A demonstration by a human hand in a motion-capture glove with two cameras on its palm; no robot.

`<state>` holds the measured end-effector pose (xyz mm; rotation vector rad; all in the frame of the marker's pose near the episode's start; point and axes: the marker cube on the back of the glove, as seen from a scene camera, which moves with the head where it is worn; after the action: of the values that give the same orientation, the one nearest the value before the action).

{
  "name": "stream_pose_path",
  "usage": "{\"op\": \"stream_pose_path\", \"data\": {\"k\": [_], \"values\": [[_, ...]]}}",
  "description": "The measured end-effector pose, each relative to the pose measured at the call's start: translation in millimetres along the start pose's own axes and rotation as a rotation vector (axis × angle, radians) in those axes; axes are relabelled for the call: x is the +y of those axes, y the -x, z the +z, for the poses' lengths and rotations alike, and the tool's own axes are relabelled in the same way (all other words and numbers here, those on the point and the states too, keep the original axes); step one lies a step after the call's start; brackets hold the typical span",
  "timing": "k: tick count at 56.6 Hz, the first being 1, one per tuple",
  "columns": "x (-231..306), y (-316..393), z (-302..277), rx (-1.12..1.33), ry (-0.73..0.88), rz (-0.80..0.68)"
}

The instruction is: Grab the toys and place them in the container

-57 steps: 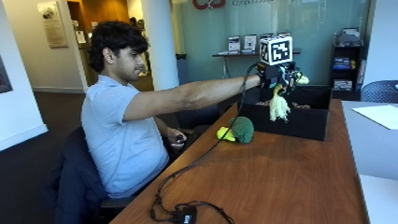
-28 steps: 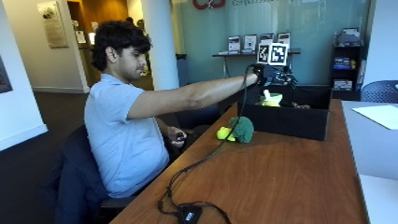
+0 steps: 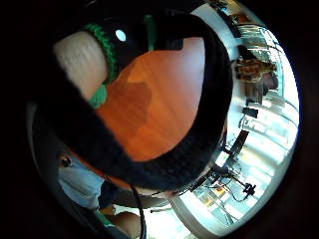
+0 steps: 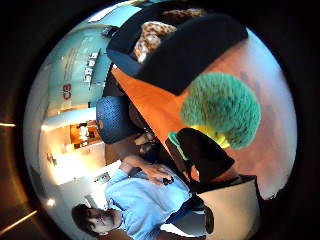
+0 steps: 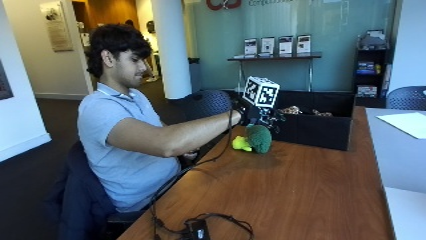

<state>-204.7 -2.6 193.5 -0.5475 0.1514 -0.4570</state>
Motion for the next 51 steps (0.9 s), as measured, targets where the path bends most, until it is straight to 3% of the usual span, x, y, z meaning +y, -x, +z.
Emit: {"op": "stream_pose_path", "data": {"k": [10, 19, 36, 51], "values": [[-1, 12, 37, -0.056, 0.075, 0.013], [-11, 22, 71, 0.044, 0.106, 0.039], [-35, 28, 82, -0.022, -0.256, -0.037], [-14, 4, 3, -0.129, -0.391, 0.013]]}}
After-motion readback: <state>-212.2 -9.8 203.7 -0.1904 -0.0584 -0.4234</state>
